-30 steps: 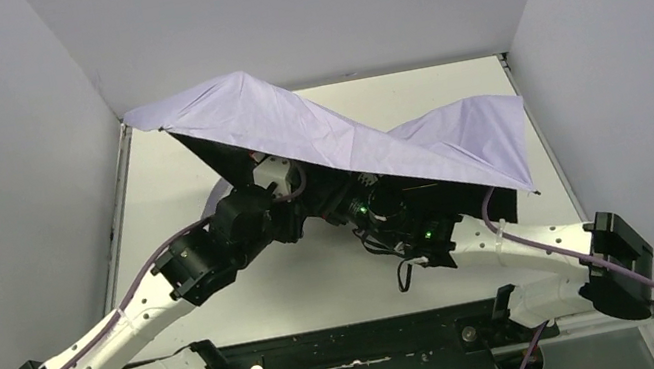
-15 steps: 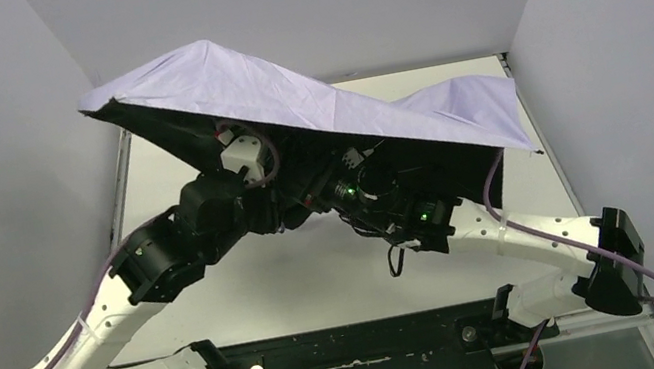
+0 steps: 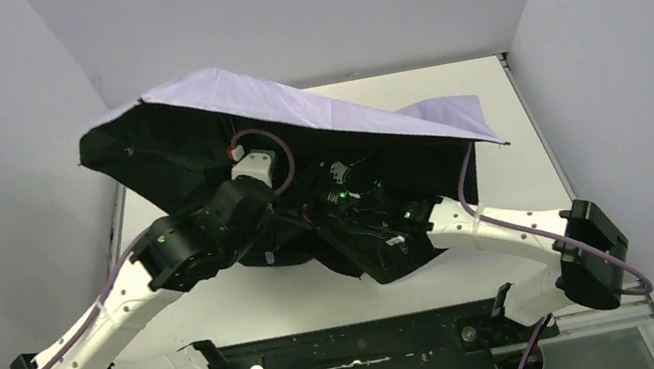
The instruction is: Put away the umbrella
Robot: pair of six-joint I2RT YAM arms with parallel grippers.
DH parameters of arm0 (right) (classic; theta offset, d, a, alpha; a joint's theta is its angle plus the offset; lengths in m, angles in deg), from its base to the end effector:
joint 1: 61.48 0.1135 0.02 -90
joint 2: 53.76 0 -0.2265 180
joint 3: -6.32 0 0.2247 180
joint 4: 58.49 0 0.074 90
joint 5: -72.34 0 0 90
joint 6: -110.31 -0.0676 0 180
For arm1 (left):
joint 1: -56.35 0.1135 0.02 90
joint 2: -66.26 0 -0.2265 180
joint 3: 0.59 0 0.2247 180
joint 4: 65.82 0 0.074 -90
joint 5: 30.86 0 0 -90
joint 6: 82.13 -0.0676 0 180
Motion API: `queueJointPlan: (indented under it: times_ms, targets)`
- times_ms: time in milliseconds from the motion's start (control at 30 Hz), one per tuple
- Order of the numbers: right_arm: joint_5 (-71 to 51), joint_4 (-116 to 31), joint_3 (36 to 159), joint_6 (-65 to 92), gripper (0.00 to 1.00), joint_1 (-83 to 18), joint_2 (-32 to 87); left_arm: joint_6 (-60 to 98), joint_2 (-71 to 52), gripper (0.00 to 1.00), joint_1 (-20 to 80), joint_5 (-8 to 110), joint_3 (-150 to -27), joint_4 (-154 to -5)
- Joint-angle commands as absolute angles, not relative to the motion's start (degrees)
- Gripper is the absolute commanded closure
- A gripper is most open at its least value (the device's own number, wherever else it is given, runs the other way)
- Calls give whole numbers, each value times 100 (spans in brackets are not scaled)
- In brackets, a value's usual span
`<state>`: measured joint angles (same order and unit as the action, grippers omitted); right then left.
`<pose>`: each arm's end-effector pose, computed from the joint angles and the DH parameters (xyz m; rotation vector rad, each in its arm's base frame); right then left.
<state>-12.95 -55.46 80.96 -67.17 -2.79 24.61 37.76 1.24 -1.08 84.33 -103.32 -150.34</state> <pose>0.1714 0.2925 0.3041 0.4541 2.0821 1.8357 0.1290 -0.1485 0.3577 0.3492 2.2781 -0.2563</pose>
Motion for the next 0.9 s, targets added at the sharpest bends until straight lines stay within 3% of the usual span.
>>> queueJointPlan:
  times_ms: [0,233,300,500,667,867]
  targets:
    - [-951,-5609,7511,-6451,99,-1026,2867,3847,342,100,23,8972,-9259,-13748]
    - [-1076,-5562,7207,-5598,100,-1351,3383,3928,-251,100,406,8778,-8137,-12273]
    - [-1081,-5679,7115,-5506,92,-1409,3530,3932,-314,100,537,8636,-7939,-11836]
    - [-1188,-5910,6693,-5566,45,-1538,3548,3987,-723,100,994,8285,-7758,-11437]
    - [-1599,-5701,6309,-5472,34,-1572,3026,3960,-865,100,1044,8195,-7611,-11309]
    - [-2333,-4780,5936,-4922,32,-1574,1967,3978,-960,100,1089,8062,-7344,-11087]
